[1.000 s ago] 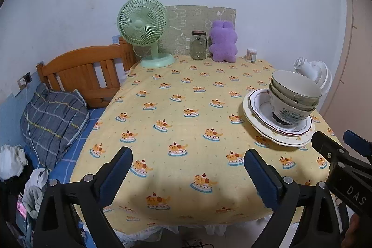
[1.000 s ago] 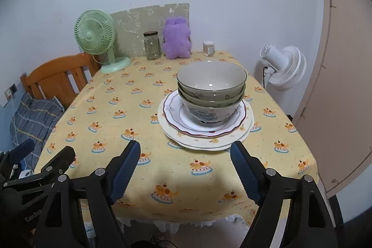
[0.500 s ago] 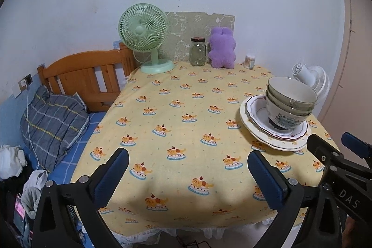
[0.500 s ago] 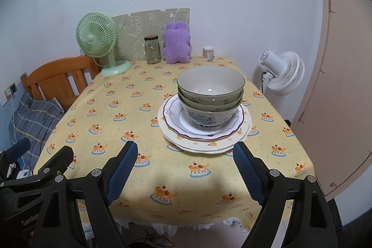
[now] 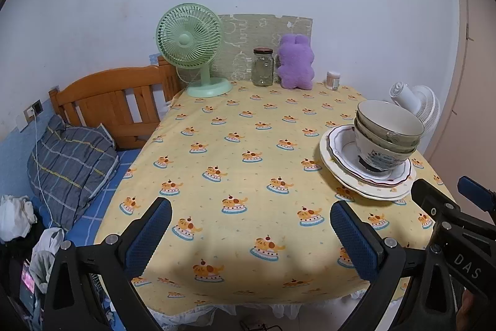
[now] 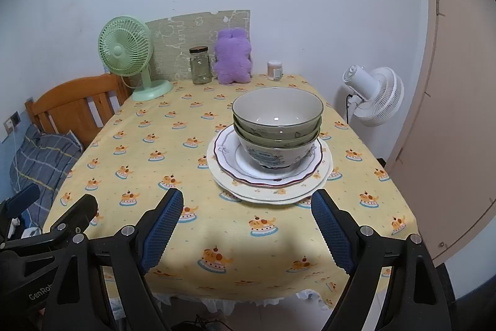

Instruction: Organize plates and bowls

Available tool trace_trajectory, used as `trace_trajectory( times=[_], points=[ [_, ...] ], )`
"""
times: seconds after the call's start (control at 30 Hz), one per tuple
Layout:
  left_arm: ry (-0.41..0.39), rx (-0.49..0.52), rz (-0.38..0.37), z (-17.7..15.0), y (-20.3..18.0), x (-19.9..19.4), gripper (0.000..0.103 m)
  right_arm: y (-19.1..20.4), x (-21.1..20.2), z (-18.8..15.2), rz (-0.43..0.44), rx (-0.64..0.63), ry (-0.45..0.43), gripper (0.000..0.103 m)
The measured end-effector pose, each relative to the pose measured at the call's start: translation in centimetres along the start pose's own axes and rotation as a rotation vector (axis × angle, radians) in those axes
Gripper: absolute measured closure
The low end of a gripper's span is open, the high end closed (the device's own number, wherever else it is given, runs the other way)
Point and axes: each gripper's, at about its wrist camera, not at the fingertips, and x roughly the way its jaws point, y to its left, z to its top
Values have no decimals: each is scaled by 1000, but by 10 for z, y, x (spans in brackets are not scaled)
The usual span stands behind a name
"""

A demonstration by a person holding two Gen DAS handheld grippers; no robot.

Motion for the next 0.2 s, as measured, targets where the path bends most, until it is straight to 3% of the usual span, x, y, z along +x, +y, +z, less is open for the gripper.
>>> trace_trajectory(
  times=[0.2],
  points=[
    [2,0,0,0,0,1,0,0,0,0,-2,-2,3,16]
  ],
)
